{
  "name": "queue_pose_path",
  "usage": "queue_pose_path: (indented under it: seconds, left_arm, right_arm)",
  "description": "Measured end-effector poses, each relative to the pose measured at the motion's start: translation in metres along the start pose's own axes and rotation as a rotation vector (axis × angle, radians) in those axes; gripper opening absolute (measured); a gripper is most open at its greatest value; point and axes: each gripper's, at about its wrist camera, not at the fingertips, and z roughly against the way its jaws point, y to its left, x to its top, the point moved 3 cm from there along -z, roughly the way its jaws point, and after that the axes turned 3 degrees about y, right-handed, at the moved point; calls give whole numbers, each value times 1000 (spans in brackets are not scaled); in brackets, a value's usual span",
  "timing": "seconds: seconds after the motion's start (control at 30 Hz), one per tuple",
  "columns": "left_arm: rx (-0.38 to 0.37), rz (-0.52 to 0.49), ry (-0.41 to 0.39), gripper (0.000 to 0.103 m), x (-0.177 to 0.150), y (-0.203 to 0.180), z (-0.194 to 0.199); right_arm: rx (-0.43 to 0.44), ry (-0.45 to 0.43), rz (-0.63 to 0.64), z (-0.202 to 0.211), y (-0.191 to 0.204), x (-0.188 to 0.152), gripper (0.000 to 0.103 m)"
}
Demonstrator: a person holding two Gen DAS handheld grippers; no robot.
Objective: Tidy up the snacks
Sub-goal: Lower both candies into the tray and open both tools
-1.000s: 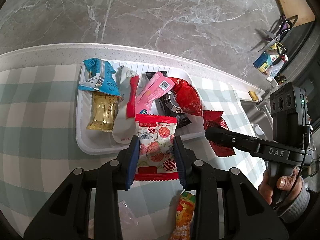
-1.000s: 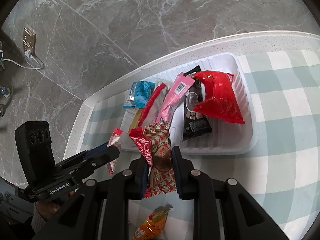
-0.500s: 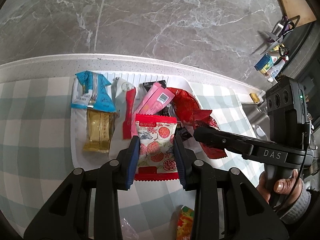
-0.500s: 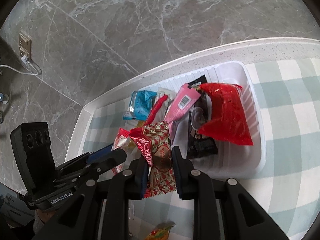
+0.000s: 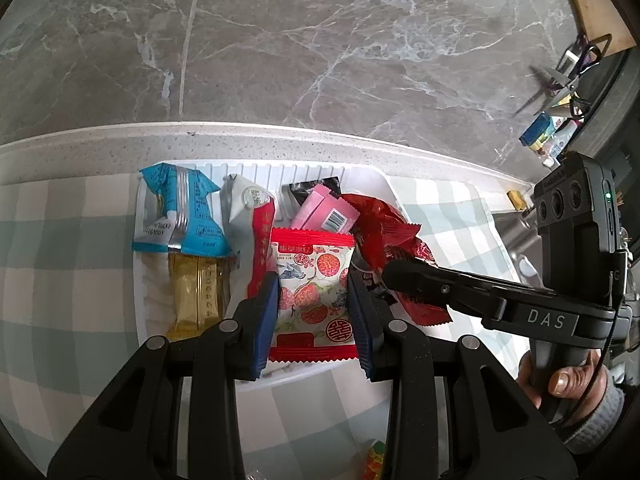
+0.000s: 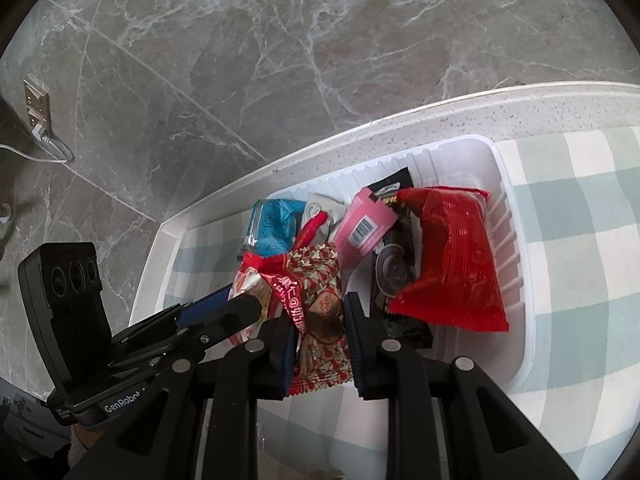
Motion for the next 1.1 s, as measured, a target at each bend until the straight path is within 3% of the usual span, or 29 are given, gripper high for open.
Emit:
queue_pose_path:
  seconds: [0.6,1.1]
  left_arm:
    - [41,-9,4,33,23,4,-28]
    - [80,-34,-35,38,9,-3,1]
  right_arm:
    - [-17,-18,-18,-10,-11,24,26]
    - [-16,-43,27,23,1,0,35]
